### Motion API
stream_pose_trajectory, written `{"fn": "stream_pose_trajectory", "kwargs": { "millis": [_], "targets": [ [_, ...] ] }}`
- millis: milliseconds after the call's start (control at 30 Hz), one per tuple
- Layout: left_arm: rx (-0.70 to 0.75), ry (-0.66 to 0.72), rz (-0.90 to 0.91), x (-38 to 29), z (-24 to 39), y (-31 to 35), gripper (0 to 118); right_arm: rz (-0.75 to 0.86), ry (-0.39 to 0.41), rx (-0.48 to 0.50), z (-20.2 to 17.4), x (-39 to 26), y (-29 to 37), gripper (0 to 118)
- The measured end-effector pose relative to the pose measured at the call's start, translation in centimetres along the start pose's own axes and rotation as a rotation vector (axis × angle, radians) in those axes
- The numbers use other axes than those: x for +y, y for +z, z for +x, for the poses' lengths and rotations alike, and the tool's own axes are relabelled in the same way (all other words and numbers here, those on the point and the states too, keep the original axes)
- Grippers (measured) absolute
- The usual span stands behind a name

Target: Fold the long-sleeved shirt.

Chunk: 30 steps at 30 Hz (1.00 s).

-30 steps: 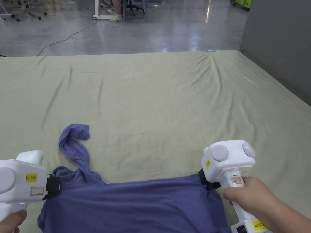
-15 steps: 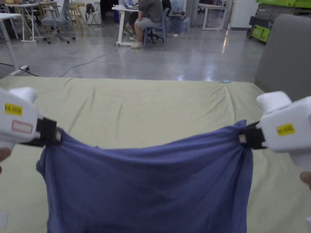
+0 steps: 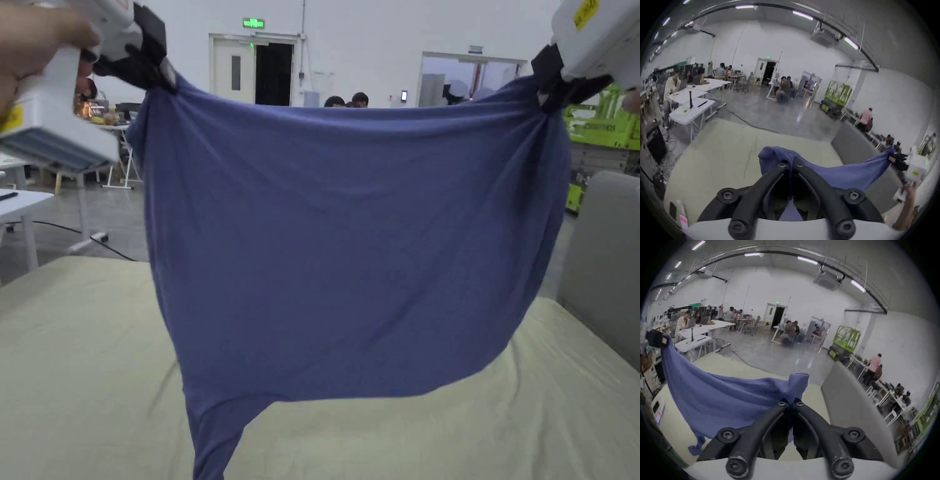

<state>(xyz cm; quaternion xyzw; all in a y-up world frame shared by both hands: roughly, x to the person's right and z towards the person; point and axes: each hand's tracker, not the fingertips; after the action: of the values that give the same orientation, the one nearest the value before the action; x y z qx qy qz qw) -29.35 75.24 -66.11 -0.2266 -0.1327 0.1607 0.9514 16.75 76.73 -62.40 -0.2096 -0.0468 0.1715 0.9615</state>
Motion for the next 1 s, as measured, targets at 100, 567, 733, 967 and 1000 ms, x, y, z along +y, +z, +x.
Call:
{"fn": "stream_pose_trajectory", "kwargs": {
  "millis": [100,567,733,967,1000],
  "targets": [
    [0.031,0.008,0.042,4.1,0.9,-1.2,0,0.019,-0.067,-0.026,1.7,3.6,-0.5,0],
    [0.035,-0.007,0.180,11.2,5.7,-1.5,0,0.140,-0.090,-0.169,4.1,10.4,-0.3,0],
    [0.064,0.025,0.012,6.3,2.5,-6.6,0,0.003,-0.103,-0.081,3.2,5.0,-6.2,0],
    [0.147,0.000,-0.347,-10.4,-4.4,-19.4,0,-0.307,0.090,0.057,-5.6,-14.0,-19.3,0],
    [0.160,0.014,-0.412,-13.3,-5.5,-21.0,0,-0.363,0.096,0.070,-7.0,-17.0,-20.6,0]
  ]
}}
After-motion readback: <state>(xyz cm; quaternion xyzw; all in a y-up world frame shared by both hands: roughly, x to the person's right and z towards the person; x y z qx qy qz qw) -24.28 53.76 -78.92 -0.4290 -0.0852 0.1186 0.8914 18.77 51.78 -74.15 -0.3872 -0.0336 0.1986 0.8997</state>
